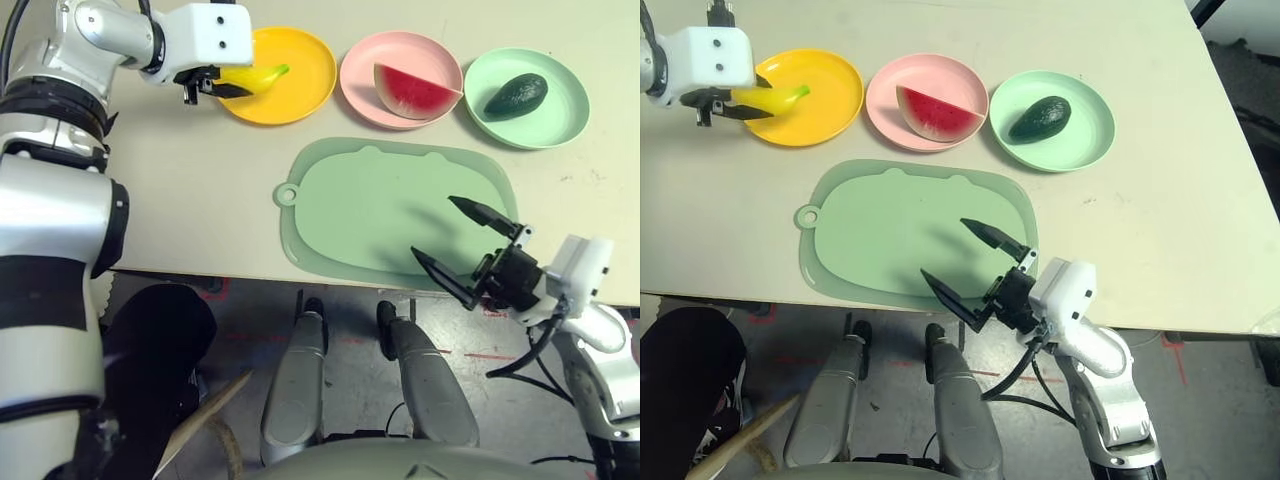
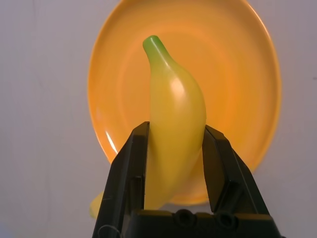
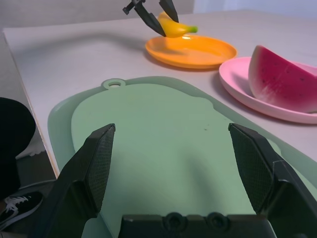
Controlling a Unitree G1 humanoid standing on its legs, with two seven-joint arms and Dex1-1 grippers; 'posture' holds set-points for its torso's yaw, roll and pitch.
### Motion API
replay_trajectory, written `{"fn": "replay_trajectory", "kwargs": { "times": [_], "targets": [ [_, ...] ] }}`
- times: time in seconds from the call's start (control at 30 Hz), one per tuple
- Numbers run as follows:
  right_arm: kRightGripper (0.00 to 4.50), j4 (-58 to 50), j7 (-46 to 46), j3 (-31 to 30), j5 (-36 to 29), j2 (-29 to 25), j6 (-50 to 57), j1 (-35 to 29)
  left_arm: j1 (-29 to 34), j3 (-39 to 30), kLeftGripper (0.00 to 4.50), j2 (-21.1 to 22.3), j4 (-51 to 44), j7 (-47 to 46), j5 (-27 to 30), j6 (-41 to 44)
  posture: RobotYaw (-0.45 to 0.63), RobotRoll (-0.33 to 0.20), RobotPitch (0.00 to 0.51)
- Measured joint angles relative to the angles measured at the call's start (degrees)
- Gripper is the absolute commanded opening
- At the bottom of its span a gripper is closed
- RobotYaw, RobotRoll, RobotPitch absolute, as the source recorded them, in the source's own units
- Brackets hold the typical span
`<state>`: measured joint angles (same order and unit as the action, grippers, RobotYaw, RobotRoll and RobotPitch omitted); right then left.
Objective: Place the fruits into color-matched plates.
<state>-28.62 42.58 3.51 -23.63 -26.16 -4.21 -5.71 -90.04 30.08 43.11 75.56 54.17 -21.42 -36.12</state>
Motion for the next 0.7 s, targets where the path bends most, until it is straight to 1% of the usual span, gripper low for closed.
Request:
{"fn": "replay_trajectory", "kwargs": {
  "times": [0.1,0.23,0.5,0.57,0.6,0.67,0.7],
  "targets": [
    [4.5,0.0,-0.1,0.0,0.0,0.0,0.0,-0.4,1.0,-0.4,1.64,-1.5,0.6,-1.6,-1.7,-0.4,-0.09,0.0,0.405],
    [4.5,-0.4,-0.4,0.0,0.0,0.0,0.1,-0.7,1.8,-1.4,1.64,-2.1,0.9,-2.0,-2.9,-1.0,-0.09,0.0,0.402],
    [4.5,-1.2,-0.5,0.0,-0.7,-0.8,1.1,0.3,3.4,-4.8,1.64,-3.7,0.9,0.9,-2.9,-2.0,-0.09,0.0,0.395],
    [4.5,-1.2,-0.4,0.0,-1.0,-1.1,1.1,0.4,3.6,-5.5,2.38,-3.7,0.9,1.4,-2.9,-2.1,-0.09,0.0,0.393],
    [4.5,-1.2,-0.4,0.0,-1.1,-1.2,1.1,0.4,3.6,-5.7,2.57,-3.7,0.9,1.7,-2.9,-2.2,-0.09,0.0,0.392],
    [4.5,-1.2,-0.3,0.0,-1.3,-1.4,1.2,0.6,3.8,-6.5,3.32,-3.8,0.9,2.2,-2.9,-2.5,-0.09,0.0,0.39],
    [4.5,-1.2,-0.2,0.0,-1.4,-1.6,1.2,0.6,3.8,-6.9,3.58,-3.9,0.9,2.5,-2.8,-2.7,-0.09,0.0,0.391]
  ]
}}
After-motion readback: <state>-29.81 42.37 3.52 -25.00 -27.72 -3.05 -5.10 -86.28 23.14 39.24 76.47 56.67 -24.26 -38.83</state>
